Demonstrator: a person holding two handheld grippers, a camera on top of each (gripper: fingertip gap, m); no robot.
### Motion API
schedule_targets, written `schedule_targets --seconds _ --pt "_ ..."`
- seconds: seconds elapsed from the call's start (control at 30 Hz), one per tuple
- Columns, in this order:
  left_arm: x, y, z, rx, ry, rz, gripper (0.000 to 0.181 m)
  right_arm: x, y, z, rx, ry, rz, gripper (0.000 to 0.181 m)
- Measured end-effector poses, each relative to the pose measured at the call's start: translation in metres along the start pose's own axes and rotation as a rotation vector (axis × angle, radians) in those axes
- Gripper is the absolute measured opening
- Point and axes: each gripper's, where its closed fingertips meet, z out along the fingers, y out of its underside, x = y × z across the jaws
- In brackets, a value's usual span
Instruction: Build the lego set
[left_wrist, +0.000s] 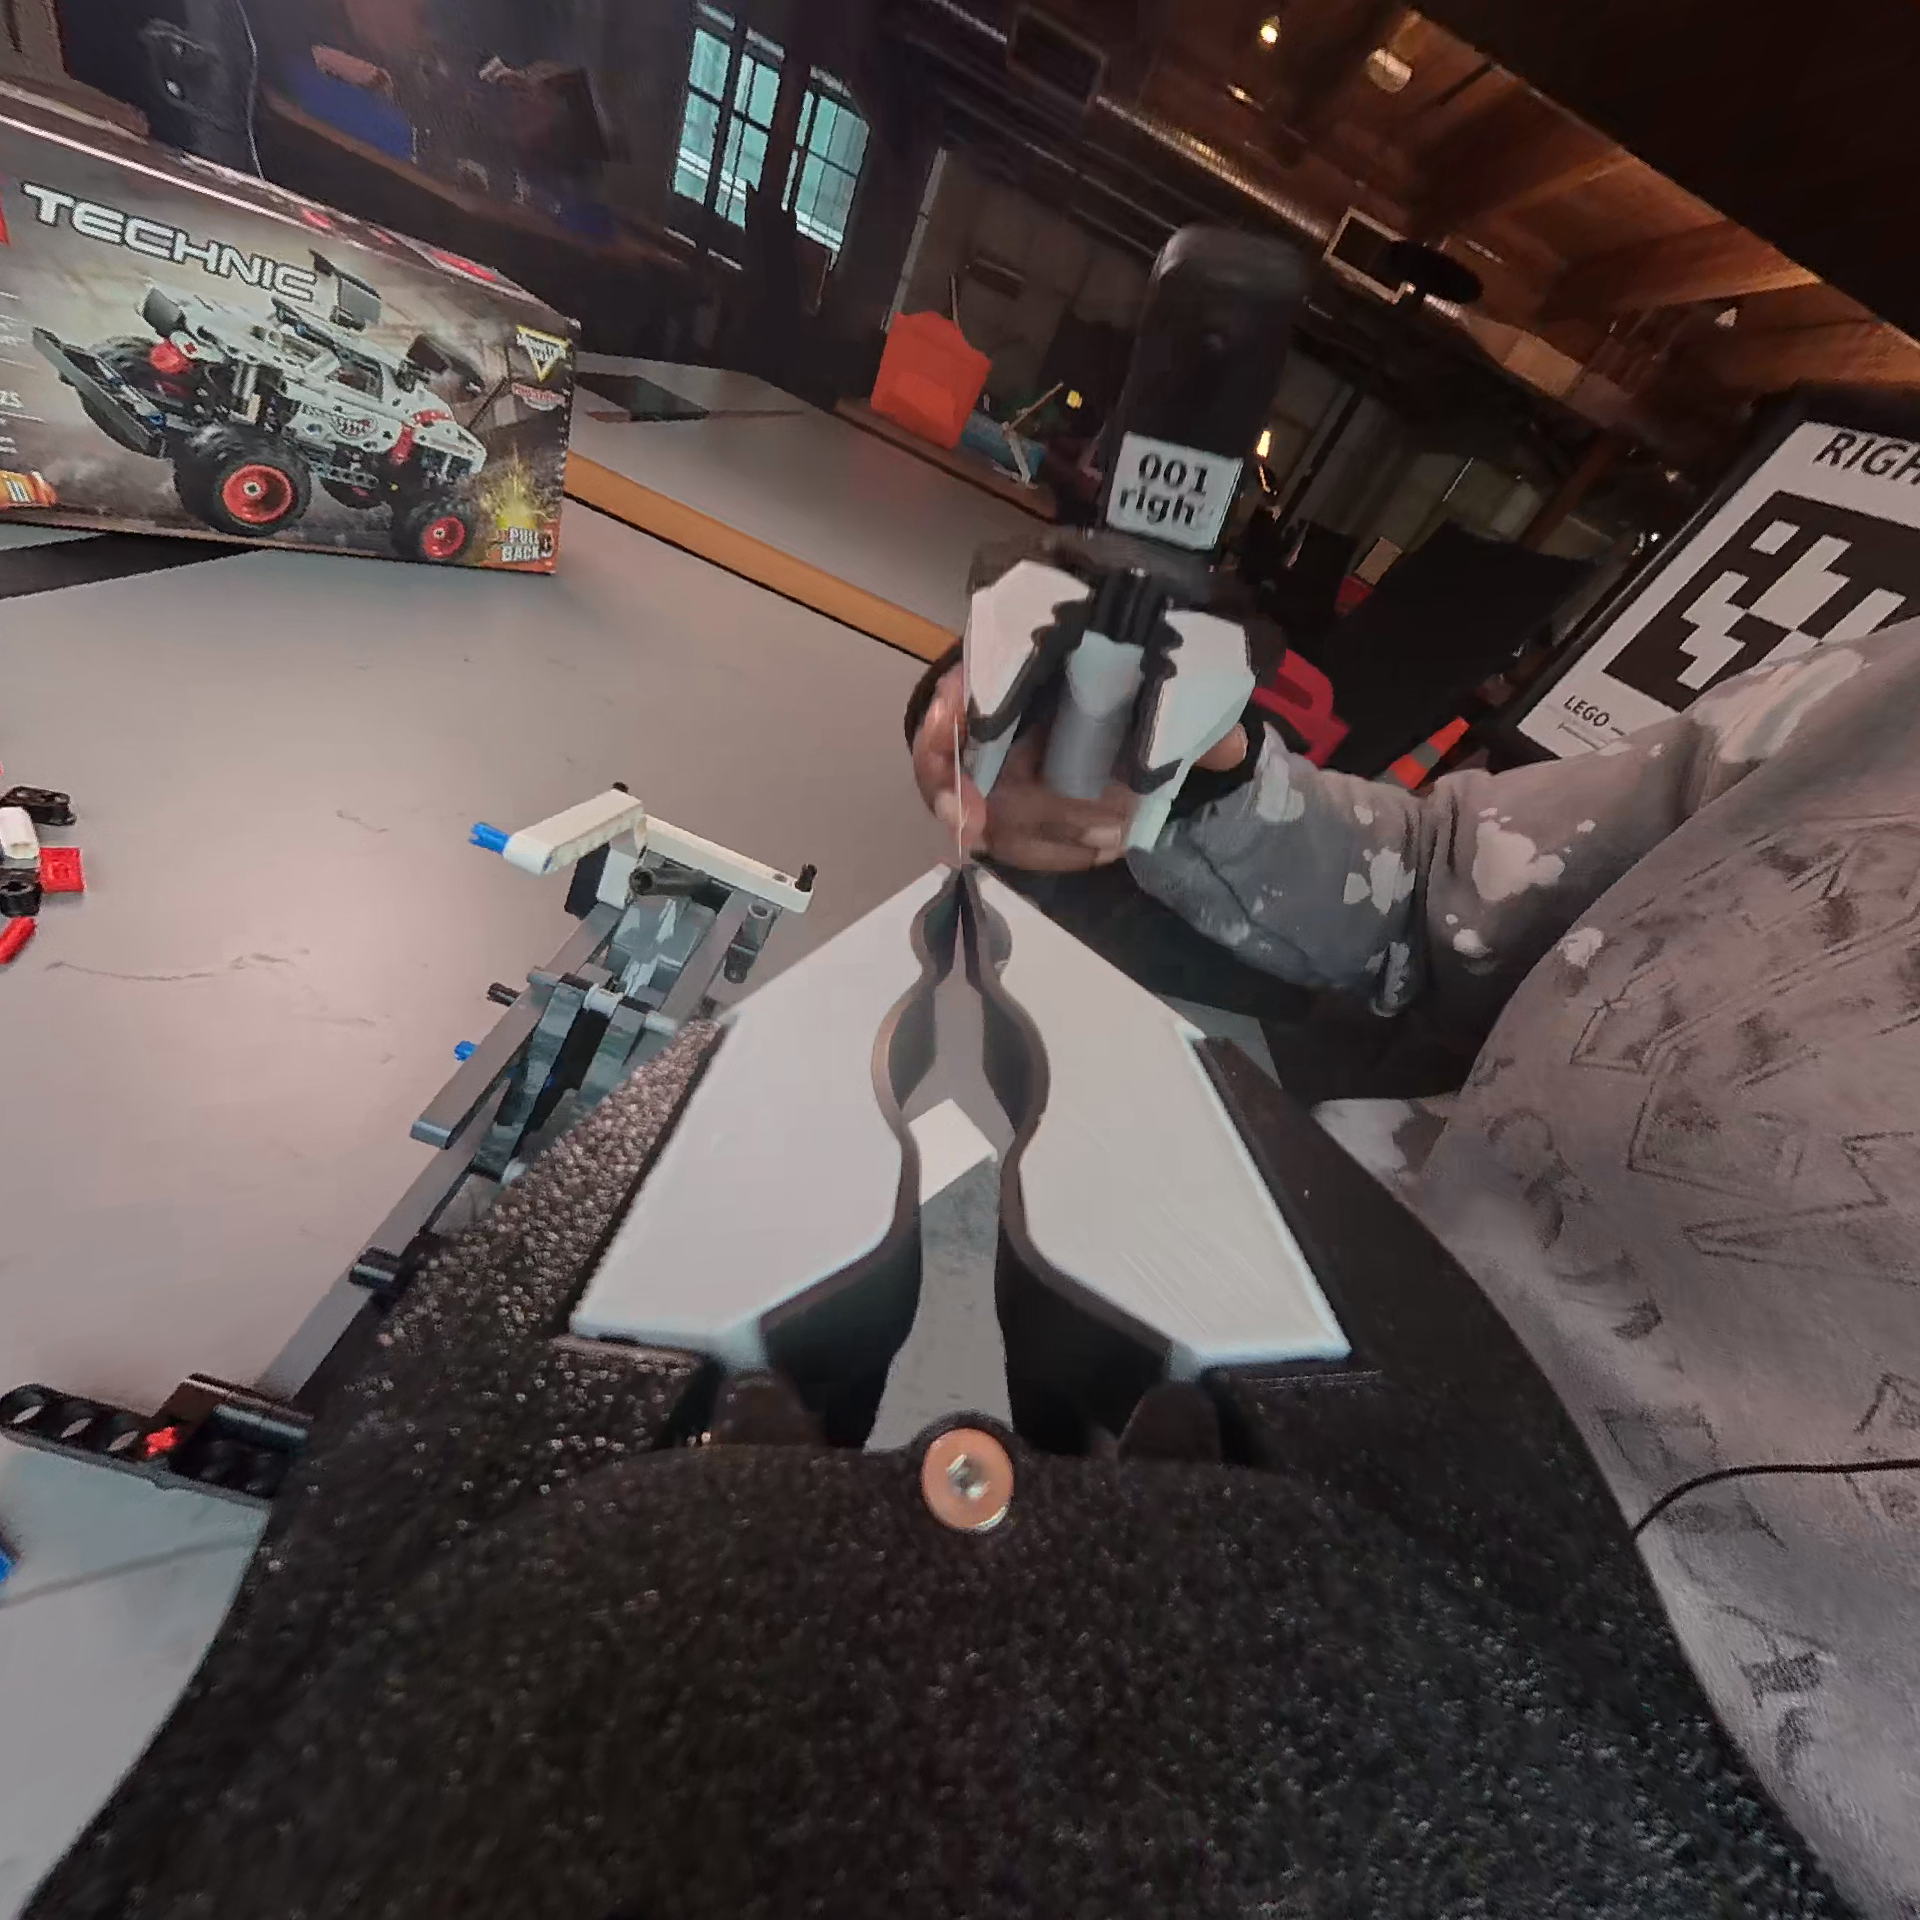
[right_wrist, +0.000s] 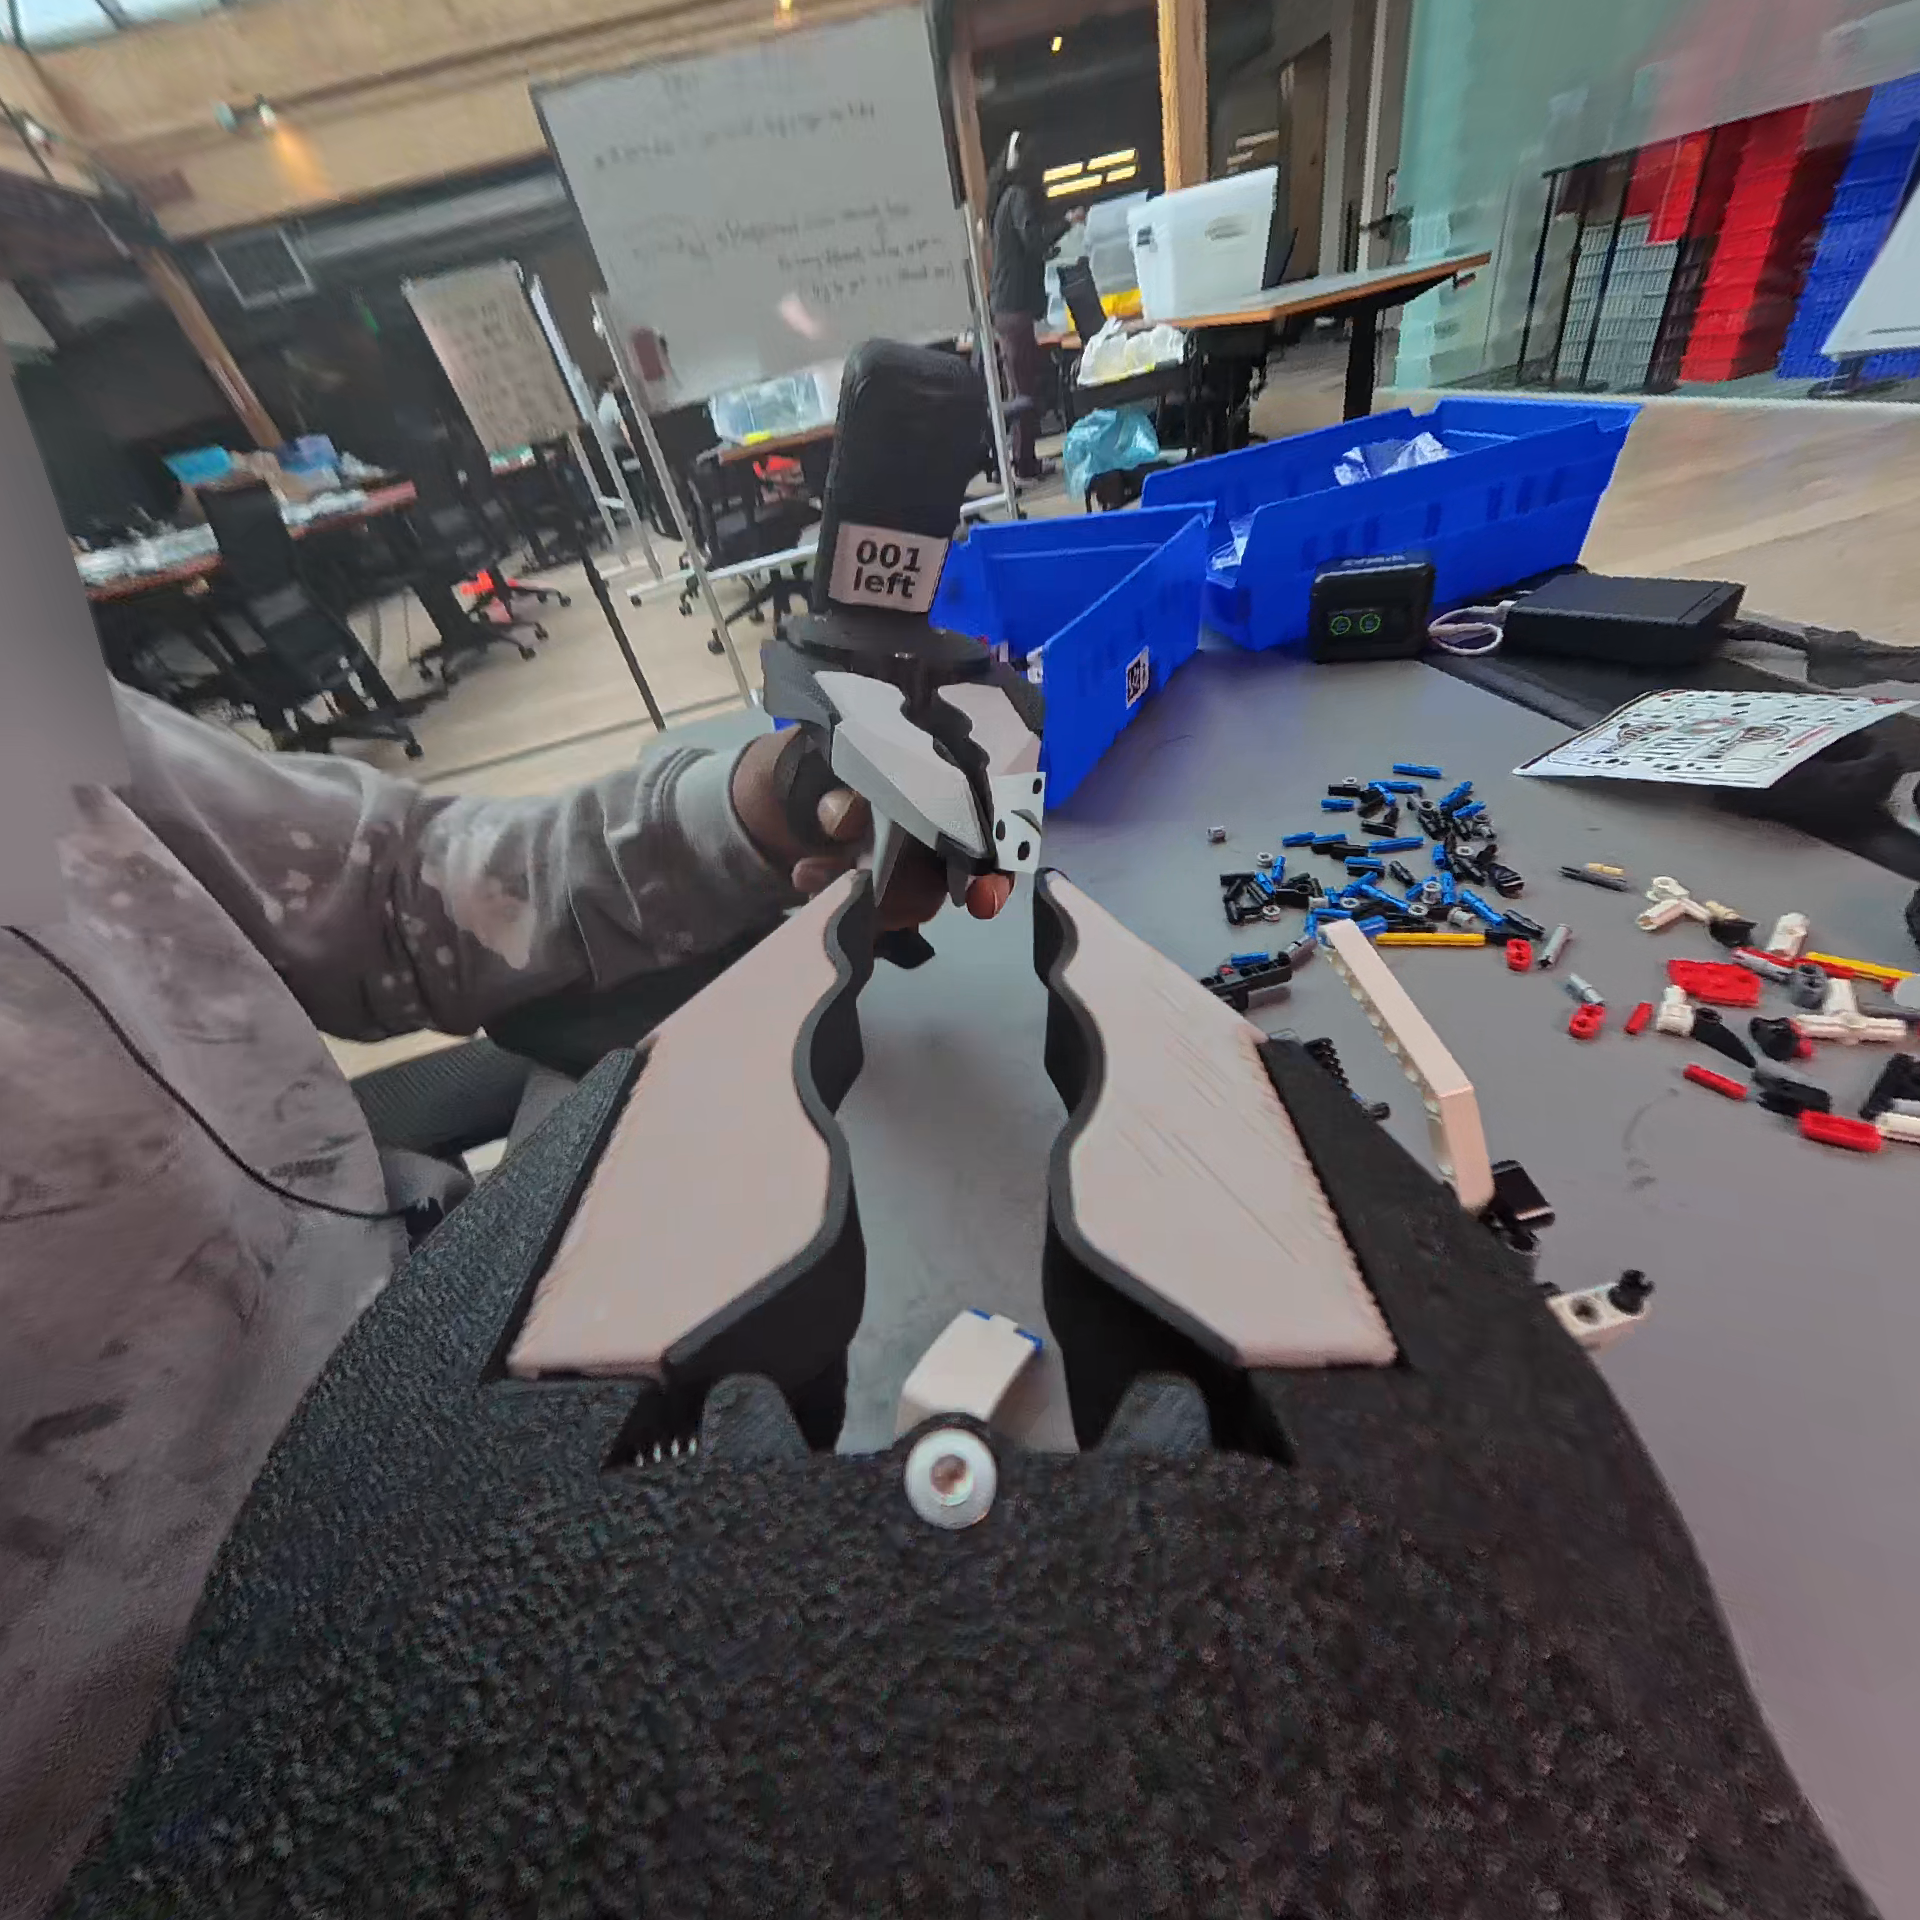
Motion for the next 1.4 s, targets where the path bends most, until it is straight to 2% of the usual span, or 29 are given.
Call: schedule_targets --seconds 0.13,0.23,0.5,0.77,1.17,1.4 --pt "0.003 0.021 0.009 -0.105 0.025 0.003 0.000 -0.007 0.011 -0.015 -0.300 -0.044 -0.226 0.023" --pt "0.006 0.034 0.017 -0.161 0.032 0.014 0.000 -0.006 0.027 -0.020 -0.500 -0.076 -0.301 0.020" --pt "0.012 0.052 0.024 -0.244 0.051 0.034 0.000 -0.001 0.045 -0.010 -0.635 -0.118 -0.208 0.012" --pt "0.016 0.057 0.026 -0.274 0.068 0.041 0.000 -0.003 0.054 -0.008 -0.701 -0.150 -0.190 0.005" --pt "0.014 0.056 0.026 -0.267 0.061 0.031 0.001 -0.005 0.057 -0.008 -0.687 -0.159 -0.149 0.000" --pt "0.008 0.036 0.023 -0.155 0.028 0.042 0.026 0.004 0.044 -0.007 -0.593 -0.098 -0.002 0.000"
